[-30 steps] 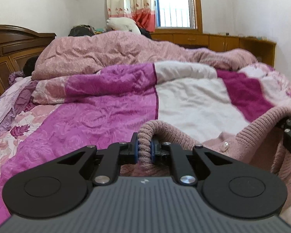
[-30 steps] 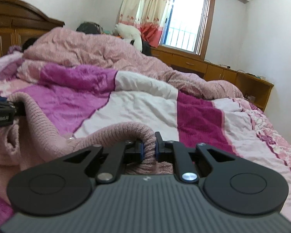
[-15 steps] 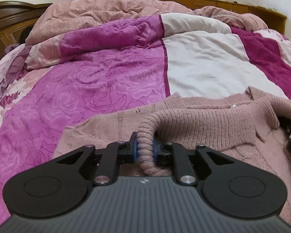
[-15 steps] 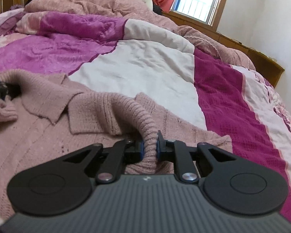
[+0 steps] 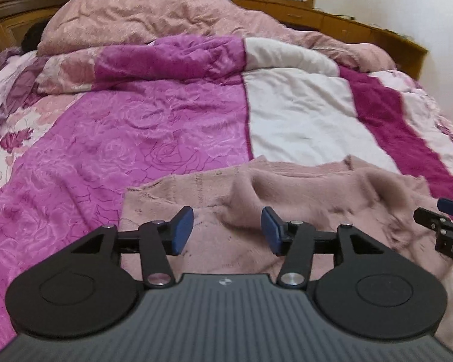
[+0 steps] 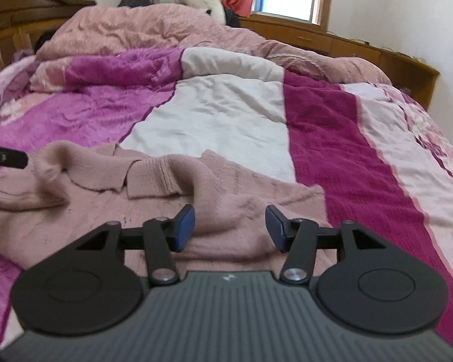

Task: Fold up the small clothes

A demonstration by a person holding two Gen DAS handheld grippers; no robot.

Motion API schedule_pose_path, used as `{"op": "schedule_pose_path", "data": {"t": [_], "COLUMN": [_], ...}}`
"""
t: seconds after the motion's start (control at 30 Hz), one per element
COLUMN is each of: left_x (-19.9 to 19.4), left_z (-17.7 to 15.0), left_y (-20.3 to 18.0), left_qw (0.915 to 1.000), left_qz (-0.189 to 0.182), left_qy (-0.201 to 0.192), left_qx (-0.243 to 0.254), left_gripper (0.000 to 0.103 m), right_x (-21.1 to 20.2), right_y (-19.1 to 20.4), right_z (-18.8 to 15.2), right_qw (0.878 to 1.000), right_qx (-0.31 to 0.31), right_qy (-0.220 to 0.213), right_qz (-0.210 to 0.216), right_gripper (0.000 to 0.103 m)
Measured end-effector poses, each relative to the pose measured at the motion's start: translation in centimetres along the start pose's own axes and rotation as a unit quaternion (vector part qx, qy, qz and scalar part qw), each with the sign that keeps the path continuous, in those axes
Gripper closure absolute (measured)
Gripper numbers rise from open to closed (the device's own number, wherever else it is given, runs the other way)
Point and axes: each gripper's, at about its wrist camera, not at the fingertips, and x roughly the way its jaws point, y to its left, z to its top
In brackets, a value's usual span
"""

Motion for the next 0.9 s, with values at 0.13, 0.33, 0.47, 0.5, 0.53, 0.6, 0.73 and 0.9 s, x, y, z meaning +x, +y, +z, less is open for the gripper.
{"op": "schedule_pose_path", "data": {"t": [0.13, 0.33, 0.47, 0.5, 0.53, 0.6, 0.73, 0.9], "left_x": [-1.7, 0.0, 2.7, 3.5, 4.2, 4.8, 4.5, 4.1], "left_z": [-0.5, -1.9, -2.8, -3.0, -3.2, -3.4, -2.2, -0.1], "left_y": [-1.0, -3.3, -4.3, -4.5, -4.6, -4.4, -2.7, 0.3], "left_qw": [0.9993, 0.9962, 0.9929, 0.9915, 0.9903, 0.9901, 0.9959, 0.9966], "left_qz": [-0.014, -0.02, -0.004, 0.009, 0.021, 0.03, 0.027, 0.072], "left_qy": [-0.002, 0.017, 0.041, 0.045, 0.043, 0.032, 0.018, -0.009], "left_qx": [0.035, 0.083, 0.112, 0.122, 0.13, 0.134, 0.084, 0.04], "left_gripper": [0.042, 0.042, 0.042, 0.042, 0.043, 0.063, 0.091, 0.092], "right_x": [-1.6, -2.0, -1.4, -1.2, -1.0, -0.9, -0.8, -0.7], "right_y": [-0.9, -0.1, 0.2, 0.3, 0.3, 0.3, 0.2, 0.2], "right_z": [-0.9, -2.4, -3.5, -3.9, -4.1, -4.5, -4.6, -4.8], "right_qw": [1.0, 1.0, 0.999, 0.999, 0.999, 0.999, 0.999, 0.999], "right_qx": [0.021, 0.004, 0.012, 0.013, 0.013, 0.014, 0.015, 0.018], "right_qy": [0.009, 0.02, 0.04, 0.044, 0.048, 0.047, 0.047, 0.045], "right_qz": [0.008, 0.01, 0.018, 0.018, 0.018, 0.019, 0.022, 0.025], "right_gripper": [0.049, 0.049, 0.049, 0.049, 0.049, 0.049, 0.049, 0.049]}}
